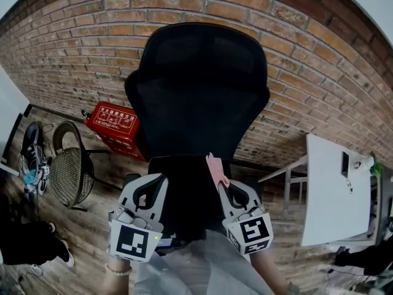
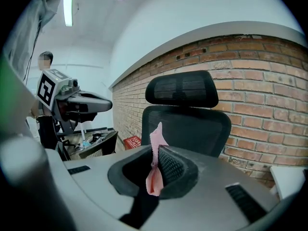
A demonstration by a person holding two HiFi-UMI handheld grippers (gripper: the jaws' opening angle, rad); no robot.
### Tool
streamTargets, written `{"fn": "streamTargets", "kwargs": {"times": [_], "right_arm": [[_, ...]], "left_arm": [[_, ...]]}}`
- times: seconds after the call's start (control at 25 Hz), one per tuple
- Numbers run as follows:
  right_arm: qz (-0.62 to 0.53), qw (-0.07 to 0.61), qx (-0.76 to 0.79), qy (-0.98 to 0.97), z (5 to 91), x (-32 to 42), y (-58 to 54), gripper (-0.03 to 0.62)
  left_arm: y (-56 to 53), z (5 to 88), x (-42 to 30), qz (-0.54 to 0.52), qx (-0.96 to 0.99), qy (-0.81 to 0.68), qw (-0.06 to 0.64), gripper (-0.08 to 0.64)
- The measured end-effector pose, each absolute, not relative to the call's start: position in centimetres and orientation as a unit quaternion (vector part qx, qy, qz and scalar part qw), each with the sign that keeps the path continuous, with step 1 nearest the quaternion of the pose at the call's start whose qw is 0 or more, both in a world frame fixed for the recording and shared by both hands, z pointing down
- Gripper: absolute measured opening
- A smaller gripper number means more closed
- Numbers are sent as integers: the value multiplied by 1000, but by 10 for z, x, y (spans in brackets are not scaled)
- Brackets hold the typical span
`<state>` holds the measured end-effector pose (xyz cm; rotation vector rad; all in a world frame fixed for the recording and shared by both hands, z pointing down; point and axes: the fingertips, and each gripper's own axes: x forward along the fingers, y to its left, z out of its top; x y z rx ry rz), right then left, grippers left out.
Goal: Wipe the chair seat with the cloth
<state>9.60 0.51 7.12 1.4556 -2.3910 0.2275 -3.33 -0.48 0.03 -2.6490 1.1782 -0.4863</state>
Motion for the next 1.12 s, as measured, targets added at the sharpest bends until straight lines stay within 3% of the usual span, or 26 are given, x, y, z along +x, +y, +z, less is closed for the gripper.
{"fn": "streamTargets", "kwargs": {"times": [1.12], "right_arm": [[87,190,500,-840,93,81,20,55]], "left_arm": [[-9,16,-43,-168,-892,408,98,18]]}}
